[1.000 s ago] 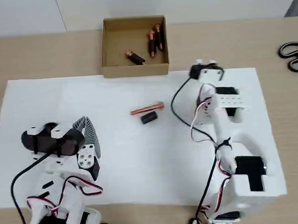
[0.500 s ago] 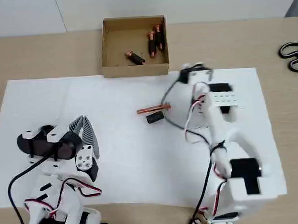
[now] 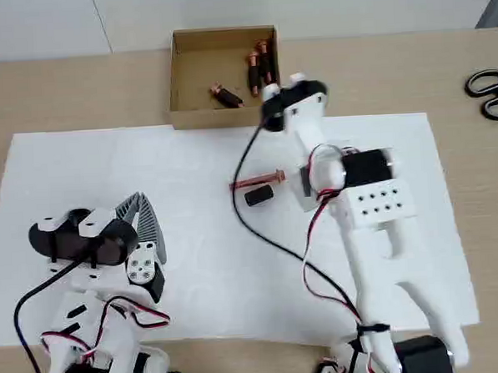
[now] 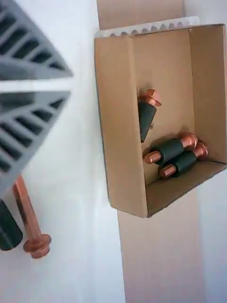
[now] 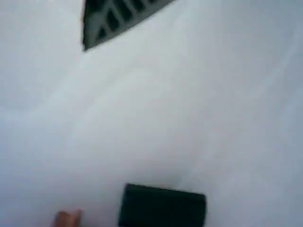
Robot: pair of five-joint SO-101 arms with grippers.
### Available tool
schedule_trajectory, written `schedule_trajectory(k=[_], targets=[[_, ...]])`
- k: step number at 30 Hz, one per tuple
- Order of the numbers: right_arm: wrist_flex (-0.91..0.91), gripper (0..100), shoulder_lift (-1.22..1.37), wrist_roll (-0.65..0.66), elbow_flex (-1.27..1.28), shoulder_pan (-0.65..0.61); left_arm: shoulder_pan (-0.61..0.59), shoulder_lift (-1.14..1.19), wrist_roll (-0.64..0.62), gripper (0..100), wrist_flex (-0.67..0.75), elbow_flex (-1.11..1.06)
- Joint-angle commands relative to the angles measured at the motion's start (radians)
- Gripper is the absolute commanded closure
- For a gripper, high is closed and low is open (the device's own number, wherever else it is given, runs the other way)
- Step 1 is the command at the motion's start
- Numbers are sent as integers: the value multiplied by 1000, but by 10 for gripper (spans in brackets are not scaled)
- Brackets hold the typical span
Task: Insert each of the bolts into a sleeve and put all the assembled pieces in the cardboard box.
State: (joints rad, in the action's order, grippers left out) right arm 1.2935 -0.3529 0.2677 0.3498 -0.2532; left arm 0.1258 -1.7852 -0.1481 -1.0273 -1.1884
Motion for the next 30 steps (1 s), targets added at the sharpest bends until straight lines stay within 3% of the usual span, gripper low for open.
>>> schedule_trajectory(k=[1,5,11,18,26,30], targets=[[-18,827,-21,2,-60,-44,5,-2,-5,994,3,36],[-108,829,25,-55,-109,-88,5,-2,-5,994,2,36],[-191,829,186,-408,-130,-113,2,-2,-5,994,0,36],[-114,828,200,-623,-129,-131,0,-2,-5,994,-2,35],[-136,829,197,-1099,-94,-131,0,-2,-5,994,-2,35],[-197,829,236,-1235,-94,-131,0,-2,-5,994,-2,35]])
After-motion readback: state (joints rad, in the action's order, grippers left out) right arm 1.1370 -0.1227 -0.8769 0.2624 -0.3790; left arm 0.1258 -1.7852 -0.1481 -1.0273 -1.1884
